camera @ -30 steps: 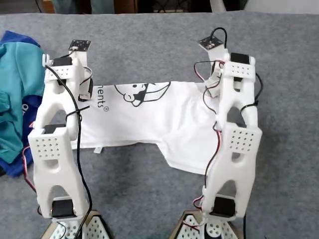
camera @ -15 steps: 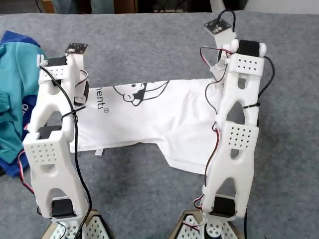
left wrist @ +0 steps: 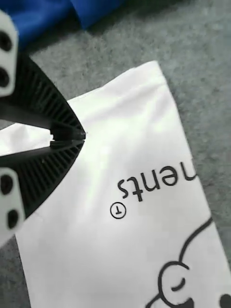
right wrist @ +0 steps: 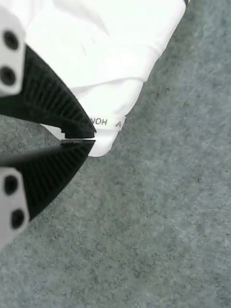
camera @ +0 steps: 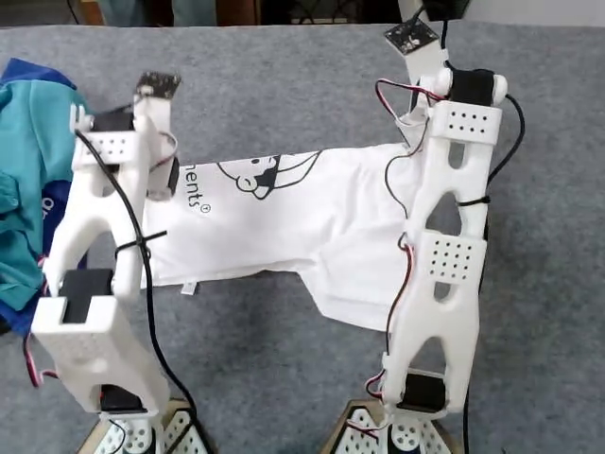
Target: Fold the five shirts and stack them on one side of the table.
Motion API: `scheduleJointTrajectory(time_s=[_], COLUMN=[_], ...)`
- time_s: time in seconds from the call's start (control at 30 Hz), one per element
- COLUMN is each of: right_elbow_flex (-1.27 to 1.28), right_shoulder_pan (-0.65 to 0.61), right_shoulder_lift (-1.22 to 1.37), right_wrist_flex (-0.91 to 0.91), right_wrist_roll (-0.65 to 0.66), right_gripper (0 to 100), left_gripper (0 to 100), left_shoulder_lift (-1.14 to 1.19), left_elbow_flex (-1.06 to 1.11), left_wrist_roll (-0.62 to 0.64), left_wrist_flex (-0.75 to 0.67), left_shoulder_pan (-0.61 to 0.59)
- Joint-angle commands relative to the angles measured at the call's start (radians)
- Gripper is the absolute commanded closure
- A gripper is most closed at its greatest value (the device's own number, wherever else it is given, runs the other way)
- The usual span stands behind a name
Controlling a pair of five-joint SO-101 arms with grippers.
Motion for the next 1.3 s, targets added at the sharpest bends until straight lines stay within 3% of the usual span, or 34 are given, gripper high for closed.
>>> scheduleJointTrajectory(time_s=[0.0, 0.1, 0.23, 0.3, 0.47, 0.7, 0.8, 1.0, 1.27], right_elbow_flex=[-0.004, -0.004, -0.005, -0.002, 0.071, 0.369, 0.409, 0.41, 0.414], right_shoulder_pan=[-0.018, -0.012, 0.002, 0.005, 0.005, -0.002, 0.005, -0.002, -0.006], right_shoulder_lift=[-0.016, -0.016, -0.018, -0.024, -0.105, -0.318, -0.369, -0.395, -0.394], right_wrist_flex=[0.008, 0.008, 0.009, 0.009, 0.009, 0.005, -0.023, -0.061, -0.086], right_wrist_roll=[-0.005, 0.012, 0.014, 0.015, 0.015, 0.017, 0.011, 0.038, 0.037], right_gripper=[98.4, 95.9, 77.3, 73.1, 81.9, 98.5, 91.8, 61.4, 68.7], left_gripper=[97, 97, 97, 97, 97, 97, 97, 97, 97], left_shoulder_lift=[-0.095, -0.12, -0.132, -0.133, -0.135, -0.135, -0.135, -0.135, -0.135], left_elbow_flex=[0.189, 0.291, 0.323, 0.325, 0.318, 0.318, 0.318, 0.321, 0.254], left_wrist_roll=[-0.008, -0.008, -0.008, -0.003, -0.002, -0.002, -0.002, -0.002, -0.002], left_wrist_flex=[-0.157, -0.232, -0.23, -0.23, -0.222, -0.21, -0.21, -0.198, -0.107], left_shoulder_pan=[0.007, 0.004, -0.002, -0.002, -0.001, -0.001, -0.001, -0.001, -0.002])
